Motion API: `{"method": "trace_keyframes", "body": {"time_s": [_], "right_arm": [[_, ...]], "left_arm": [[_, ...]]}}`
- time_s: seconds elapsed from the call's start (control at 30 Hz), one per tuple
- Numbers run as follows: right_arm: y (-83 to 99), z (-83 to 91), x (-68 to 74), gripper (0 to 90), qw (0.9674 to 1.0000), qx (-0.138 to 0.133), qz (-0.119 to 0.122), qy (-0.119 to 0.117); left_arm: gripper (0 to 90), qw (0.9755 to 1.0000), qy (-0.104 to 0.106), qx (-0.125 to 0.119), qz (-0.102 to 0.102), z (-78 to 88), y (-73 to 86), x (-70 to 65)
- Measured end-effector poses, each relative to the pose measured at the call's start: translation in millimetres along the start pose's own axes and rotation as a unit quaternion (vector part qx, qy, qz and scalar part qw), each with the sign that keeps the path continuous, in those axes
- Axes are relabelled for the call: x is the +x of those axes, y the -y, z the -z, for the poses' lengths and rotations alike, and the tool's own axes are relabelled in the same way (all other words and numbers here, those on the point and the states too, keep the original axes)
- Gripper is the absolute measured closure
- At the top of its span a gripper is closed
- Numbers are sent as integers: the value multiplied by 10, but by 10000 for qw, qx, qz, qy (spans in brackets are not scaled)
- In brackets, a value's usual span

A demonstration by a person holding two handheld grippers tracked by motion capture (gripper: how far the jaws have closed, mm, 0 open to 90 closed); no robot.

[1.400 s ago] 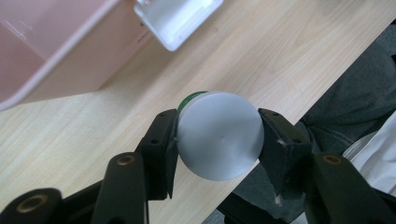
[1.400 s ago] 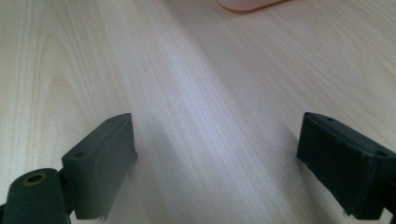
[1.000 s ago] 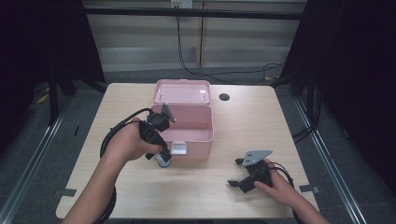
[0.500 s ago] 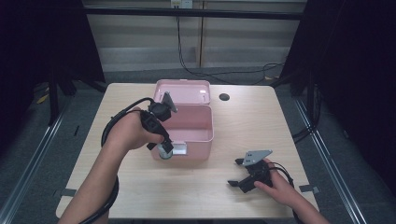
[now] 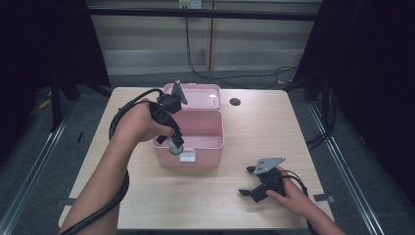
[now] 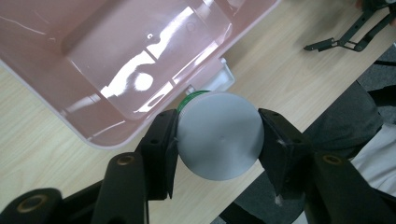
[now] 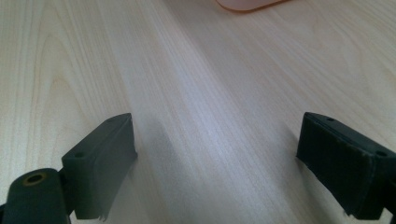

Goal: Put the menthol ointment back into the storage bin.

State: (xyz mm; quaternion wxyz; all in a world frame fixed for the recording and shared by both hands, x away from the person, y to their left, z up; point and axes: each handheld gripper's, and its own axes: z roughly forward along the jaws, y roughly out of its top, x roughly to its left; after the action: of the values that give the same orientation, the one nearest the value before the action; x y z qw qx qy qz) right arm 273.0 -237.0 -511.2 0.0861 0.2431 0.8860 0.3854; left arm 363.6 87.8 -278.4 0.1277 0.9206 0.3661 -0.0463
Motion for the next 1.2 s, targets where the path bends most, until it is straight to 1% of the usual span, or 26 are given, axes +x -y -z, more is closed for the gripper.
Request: {"method": "trace_keyframes", "body": {"time_s": [0.13, 0.2, 0.3, 0.33, 0.4, 0.53, 0.6, 0.73, 0.8, 0.87, 0.93, 1.0, 1.07, 1.13, 1.17, 1.2], "right_arm": [[0, 0, 0, 108, 10000, 1, -3, 1], [0, 0, 0, 108, 10000, 0, 0, -1], [0, 2, 1, 108, 10000, 9, -9, 0], [0, 1, 1, 108, 10000, 7, -9, -3], [0, 1, 1, 108, 10000, 7, -10, -4], [0, 2, 1, 108, 10000, 12, -11, 0], [0, 1, 1, 108, 10000, 6, -11, -3], [0, 1, 1, 108, 10000, 7, -10, -4], [0, 1, 1, 108, 10000, 6, -10, -4], [0, 1, 1, 108, 10000, 7, -10, -4], [0, 1, 1, 108, 10000, 6, -11, -3], [0, 1, 1, 108, 10000, 7, -13, -5], [0, 2, 1, 108, 10000, 11, -10, 5], [0, 2, 1, 108, 10000, 8, -12, -4], [0, 2, 1, 108, 10000, 8, -12, -4], [0, 1, 1, 108, 10000, 7, -13, -4]], "left_arm": [[501, 9999, -104, -16, -33, 25, -72, 6], [501, 9999, -120, -37, -27, 26, -88, 9], [501, 9998, -174, -8, -55, 26, -134, 13], [501, 9997, -227, 9, -90, 29, -164, 14], [501, 9997, -224, -5, -116, 32, -178, 18], [501, 9998, -199, -67, -55, 25, -237, 43], [501, 9997, -239, -73, -8, 16, -264, 63], [501, 9996, -243, -116, 2, -12, -315, 100], [500, 9995, -297, -131, 11, -29, -355, 116], [501, 9995, -298, -142, 13, -33, -367, 124], [501, 9994, -301, -163, 76, -58, -405, 141], [501, 9994, -285, -178, 76, -70, -420, 148], [501, 9994, -303, -144, 91, -94, -445, 156], [501, 9993, -316, -176, 60, -118, -469, 163], [501, 9995, -265, -162, 54, -127, -481, 174], [501, 9995, -220, -216, 62, -154, -503, 189]]}}
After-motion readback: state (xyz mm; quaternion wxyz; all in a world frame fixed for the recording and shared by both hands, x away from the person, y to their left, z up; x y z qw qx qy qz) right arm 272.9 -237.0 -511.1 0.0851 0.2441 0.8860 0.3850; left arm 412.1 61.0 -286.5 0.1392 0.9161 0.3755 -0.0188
